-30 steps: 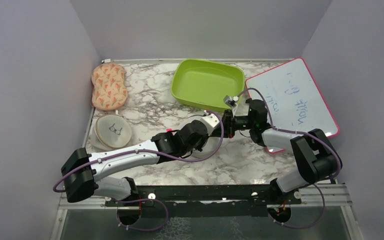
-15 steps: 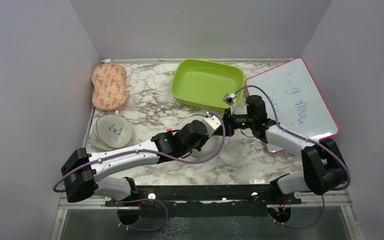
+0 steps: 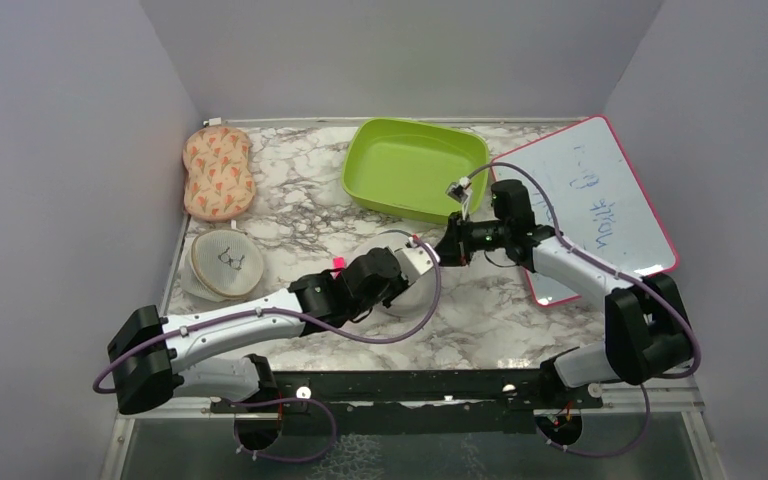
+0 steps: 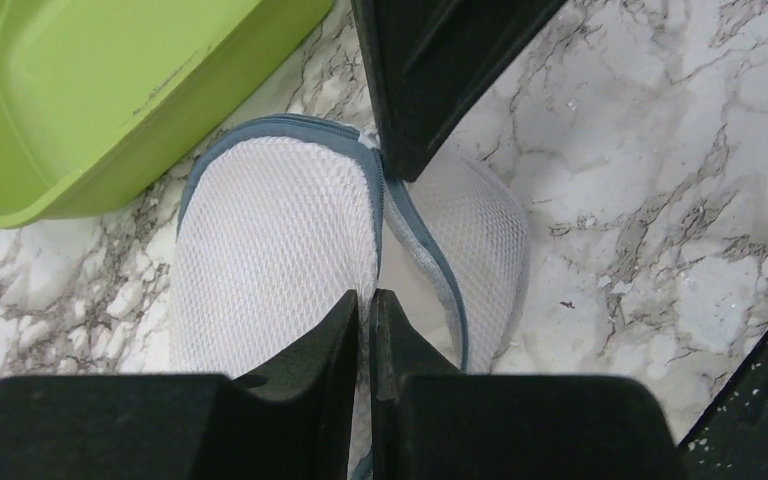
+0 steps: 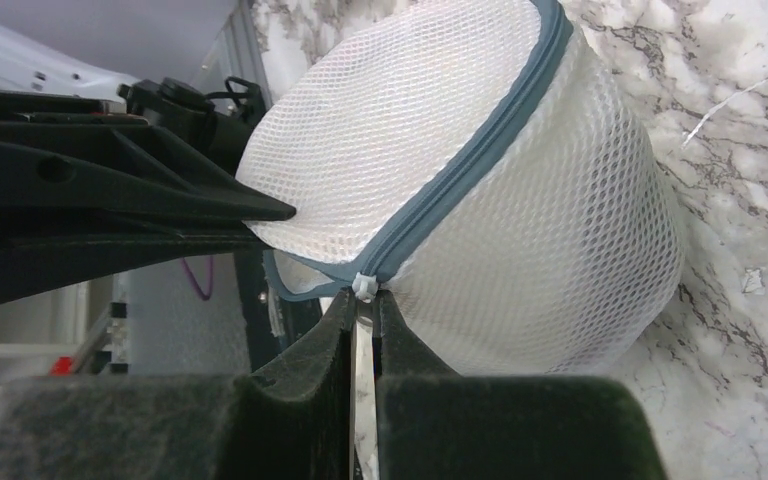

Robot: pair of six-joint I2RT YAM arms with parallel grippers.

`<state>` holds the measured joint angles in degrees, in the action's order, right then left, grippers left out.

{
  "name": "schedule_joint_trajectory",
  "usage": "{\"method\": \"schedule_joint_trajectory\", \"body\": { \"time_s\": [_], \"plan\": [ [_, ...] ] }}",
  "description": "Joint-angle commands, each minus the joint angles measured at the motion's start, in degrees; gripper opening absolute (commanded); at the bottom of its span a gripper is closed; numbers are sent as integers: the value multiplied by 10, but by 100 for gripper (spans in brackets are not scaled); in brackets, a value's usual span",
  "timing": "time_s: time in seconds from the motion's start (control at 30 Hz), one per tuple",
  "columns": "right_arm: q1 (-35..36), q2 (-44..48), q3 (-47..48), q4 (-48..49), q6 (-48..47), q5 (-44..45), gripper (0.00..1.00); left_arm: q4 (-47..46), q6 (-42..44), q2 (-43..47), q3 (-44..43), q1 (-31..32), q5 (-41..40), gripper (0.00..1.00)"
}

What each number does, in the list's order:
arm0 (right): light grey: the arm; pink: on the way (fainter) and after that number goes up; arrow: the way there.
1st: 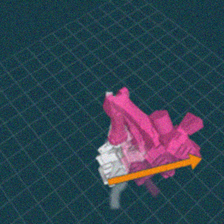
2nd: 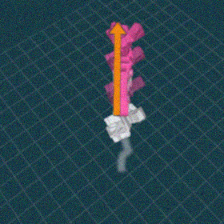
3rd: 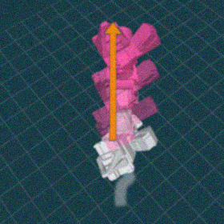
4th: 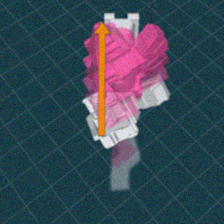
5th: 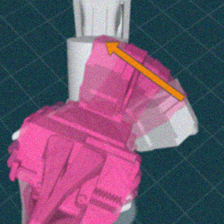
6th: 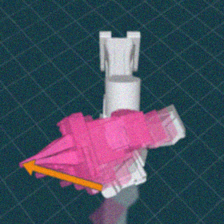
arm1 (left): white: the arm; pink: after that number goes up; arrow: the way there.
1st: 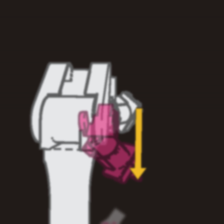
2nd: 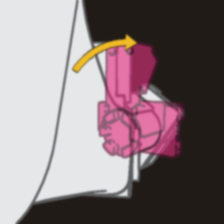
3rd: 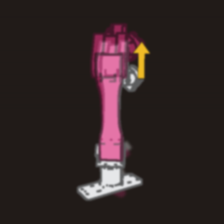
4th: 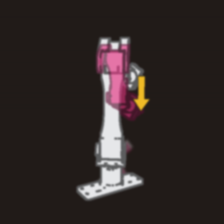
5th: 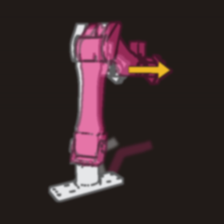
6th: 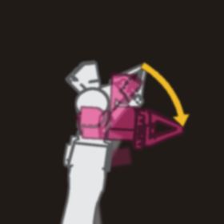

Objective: Unzip the laundry bag and remove the bra
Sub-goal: Unzip the laundry bag at the center of the board.

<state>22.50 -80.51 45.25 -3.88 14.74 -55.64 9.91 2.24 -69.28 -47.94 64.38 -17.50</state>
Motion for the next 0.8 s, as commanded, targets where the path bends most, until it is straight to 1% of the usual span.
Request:
{"method": "schedule_joint_trajectory", "body": {
  "time_s": [0.0,0.13,0.2,0.3,0.43,0.47,0.53,0.6,0.7,0.77],
  "plan": [
    [-43,-36,14,13,26,-72,1,-15,62,45,30,1,13,0],
    [-45,-51,10,68,95,-105,1,-19,74,56,41,1,51,0],
    [-45,-70,23,74,114,-106,1,-20,73,53,43,1,78,0],
    [-46,-106,69,40,103,-87,1,-19,60,48,44,1,91,0],
    [-46,-120,107,-26,69,-81,1,-1,16,40,33,1,38,0],
    [-46,-114,104,-36,65,-85,1,6,-5,35,26,1,16,6],
    [-45,-94,87,-42,65,-95,1,20,-40,22,9,1,-18,12],
    [-41,-77,66,-41,72,-103,1,31,-73,7,-8,1,-52,22],
    [-27,-56,42,-41,83,-101,1,32,-104,-16,-31,1,-89,30],
    [-17,-41,29,-32,103,-95,1,30,-106,-34,-44,1,-106,36]
  ]
}}
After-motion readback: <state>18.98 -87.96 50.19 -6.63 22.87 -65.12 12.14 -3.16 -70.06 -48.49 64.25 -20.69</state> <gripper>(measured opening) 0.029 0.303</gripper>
